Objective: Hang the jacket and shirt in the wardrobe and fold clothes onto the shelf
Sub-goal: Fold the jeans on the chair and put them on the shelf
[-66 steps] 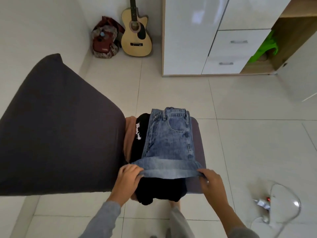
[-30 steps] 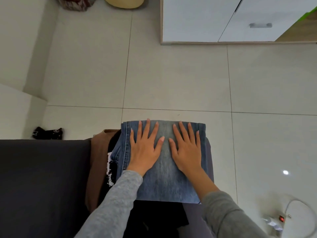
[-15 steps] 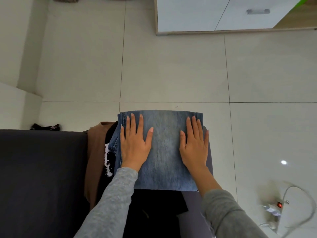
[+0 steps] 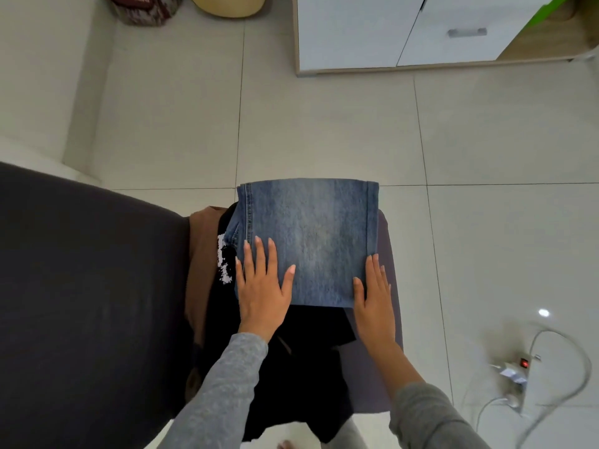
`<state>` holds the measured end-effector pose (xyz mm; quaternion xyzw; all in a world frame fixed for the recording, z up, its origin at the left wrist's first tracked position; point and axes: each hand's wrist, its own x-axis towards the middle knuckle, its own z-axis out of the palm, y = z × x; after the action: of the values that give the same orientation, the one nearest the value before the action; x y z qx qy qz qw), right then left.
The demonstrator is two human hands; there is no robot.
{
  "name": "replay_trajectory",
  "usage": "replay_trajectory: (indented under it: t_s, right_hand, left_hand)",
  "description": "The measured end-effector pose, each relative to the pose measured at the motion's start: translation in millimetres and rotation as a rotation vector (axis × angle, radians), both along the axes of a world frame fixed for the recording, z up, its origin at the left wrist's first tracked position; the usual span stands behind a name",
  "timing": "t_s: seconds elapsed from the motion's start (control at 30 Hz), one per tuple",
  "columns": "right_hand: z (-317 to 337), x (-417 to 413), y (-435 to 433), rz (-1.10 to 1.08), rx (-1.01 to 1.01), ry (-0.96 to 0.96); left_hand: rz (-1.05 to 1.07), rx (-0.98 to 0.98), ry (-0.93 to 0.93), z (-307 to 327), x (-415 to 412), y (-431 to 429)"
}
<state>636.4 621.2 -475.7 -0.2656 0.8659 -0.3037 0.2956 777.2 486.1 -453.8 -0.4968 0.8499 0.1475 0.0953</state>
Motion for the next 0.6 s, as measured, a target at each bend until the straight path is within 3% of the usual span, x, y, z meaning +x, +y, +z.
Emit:
replay_trajectory:
  t_s: [0.07, 0.13, 0.23, 0.3, 0.4, 0.47, 0.6]
  right_hand:
    - [8.3, 9.6, 10.4, -0.087, -0.043, -0.053]
    - [17.8, 20.0, 15.8, -0.239, -0.083, -0.099]
    - [30.4, 34.3, 20.3, -0.573, -0.079, -0.195]
    - [29.6, 41.1, 22.4, -0.744, -0.078, -0.333]
    - [24.7, 42.2, 21.3, -0.822, -0.058, -0.559]
    - [23.6, 34.7, 16.3, -0.829, -0.072, -0.683]
    - [23.2, 12.0, 4.7, -0.889, -0.103, -0.909]
  left_hand:
    - [-0.029, 0.042, 0.056, 5.8, 12.4, 10.9]
    - [0.023, 0.115, 0.250, 12.9, 23.7, 21.5]
    - [0.347, 0.083, 0.621, 24.8, 40.3, 42.2]
    - [0.691, 0.049, 0.736, 25.3, 47.9, 50.9]
    - [1.103, 0.432, 0.795, 21.0, 46.9, 43.8]
    - [1.164, 0.668, 0.837, 18.4, 41.9, 33.0]
    - [1.246, 0.844, 0.867, 22.1, 33.1, 12.4]
